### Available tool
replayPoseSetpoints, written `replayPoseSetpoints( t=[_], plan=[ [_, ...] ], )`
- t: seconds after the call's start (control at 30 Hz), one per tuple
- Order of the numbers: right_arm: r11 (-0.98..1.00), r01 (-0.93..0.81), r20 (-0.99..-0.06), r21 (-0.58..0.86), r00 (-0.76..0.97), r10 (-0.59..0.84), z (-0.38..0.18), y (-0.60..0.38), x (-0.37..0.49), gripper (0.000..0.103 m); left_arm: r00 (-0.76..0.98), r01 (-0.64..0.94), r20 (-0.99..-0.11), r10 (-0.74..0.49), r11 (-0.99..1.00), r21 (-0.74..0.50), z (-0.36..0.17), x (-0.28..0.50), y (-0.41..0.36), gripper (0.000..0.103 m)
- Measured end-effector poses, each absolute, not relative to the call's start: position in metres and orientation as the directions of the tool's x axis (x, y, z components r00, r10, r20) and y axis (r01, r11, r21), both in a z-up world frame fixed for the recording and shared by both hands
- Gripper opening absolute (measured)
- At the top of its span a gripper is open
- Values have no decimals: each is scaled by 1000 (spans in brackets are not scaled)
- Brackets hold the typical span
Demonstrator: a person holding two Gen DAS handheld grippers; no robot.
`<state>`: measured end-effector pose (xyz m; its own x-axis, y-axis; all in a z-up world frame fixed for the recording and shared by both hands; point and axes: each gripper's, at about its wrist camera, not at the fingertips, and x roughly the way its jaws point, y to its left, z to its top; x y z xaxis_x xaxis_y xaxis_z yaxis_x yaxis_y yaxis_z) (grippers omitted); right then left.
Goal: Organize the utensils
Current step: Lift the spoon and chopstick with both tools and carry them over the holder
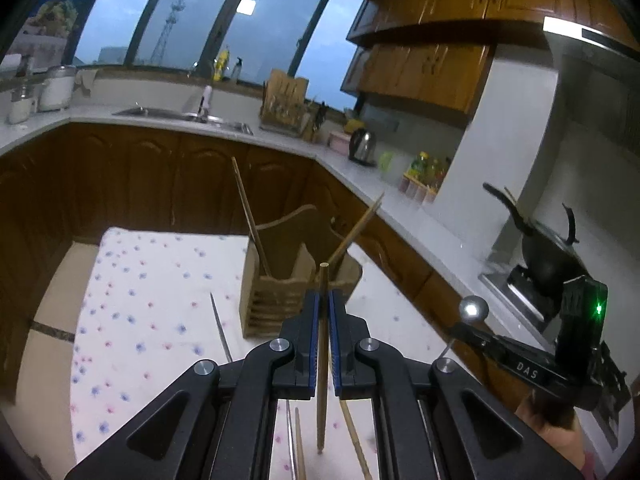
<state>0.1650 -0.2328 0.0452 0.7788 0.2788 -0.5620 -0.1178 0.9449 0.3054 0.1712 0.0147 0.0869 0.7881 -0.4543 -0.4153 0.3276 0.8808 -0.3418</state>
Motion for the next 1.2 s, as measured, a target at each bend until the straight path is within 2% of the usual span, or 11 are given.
replayPoseSetpoints(
  t=[0.7, 1.2],
  plan=[
    [951, -127, -476, 281, 842, 253, 73, -237, 182, 2, 867, 319, -277, -414, 889, -328, 113, 160, 34, 3],
    [957, -126, -426, 260, 875, 231, 92, -237, 223, 2, 917, 294, -175, -358, 904, -310, 122, 200, 33, 3]
  ],
)
